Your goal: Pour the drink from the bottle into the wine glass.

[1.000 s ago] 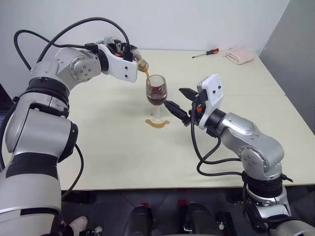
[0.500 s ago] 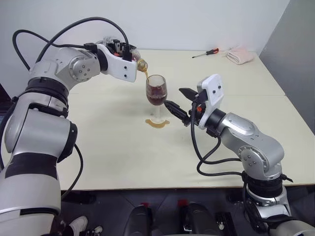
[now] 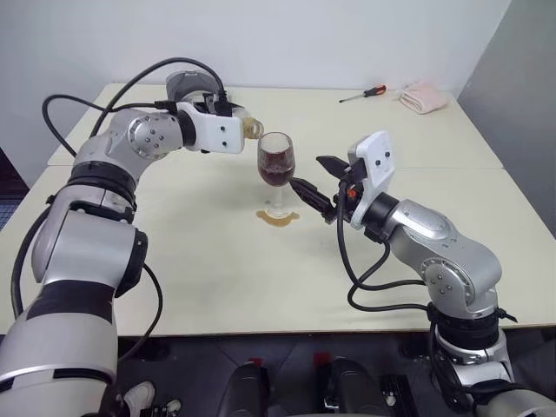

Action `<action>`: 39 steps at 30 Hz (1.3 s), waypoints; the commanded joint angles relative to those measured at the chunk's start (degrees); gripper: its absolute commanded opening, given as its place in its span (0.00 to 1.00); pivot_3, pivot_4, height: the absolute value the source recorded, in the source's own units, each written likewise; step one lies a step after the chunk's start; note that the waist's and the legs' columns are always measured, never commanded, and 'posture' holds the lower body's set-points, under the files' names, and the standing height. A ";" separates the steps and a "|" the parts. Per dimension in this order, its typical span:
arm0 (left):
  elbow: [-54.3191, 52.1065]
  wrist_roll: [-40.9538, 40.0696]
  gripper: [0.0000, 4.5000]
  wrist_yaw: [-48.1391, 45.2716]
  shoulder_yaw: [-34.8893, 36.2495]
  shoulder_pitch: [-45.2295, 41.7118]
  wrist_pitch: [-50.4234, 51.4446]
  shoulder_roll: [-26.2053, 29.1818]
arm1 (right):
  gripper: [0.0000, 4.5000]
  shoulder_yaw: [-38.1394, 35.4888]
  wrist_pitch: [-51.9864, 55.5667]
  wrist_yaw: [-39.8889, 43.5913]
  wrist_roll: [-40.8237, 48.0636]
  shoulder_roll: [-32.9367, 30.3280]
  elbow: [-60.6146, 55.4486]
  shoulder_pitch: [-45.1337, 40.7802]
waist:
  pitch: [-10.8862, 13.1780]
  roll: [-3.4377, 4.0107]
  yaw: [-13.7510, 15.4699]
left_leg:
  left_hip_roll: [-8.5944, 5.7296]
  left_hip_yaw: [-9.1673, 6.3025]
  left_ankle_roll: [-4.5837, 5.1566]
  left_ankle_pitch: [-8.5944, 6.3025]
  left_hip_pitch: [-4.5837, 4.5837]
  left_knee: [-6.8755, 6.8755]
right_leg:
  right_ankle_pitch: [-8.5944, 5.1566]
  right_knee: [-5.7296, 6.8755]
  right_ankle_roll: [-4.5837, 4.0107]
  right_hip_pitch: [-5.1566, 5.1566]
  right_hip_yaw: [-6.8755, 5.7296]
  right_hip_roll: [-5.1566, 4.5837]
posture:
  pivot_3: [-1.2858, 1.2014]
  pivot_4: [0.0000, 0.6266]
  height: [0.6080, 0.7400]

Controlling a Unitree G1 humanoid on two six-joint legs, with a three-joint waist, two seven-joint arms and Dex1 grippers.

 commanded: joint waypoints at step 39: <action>-52.42 -36.12 0.37 0.15 31.50 32.29 61.27 -7.83 | 0.84 -1.23 -1.33 2.87 5.81 2.12 -5.00 -0.15 | -0.01 0.00 -1.08 | 0.05 -0.12 -0.02 0.02 0.12 0.01 | 0.13 0.04 -0.21 0.16 0.21 0.00 | 0.52 0.24 1.00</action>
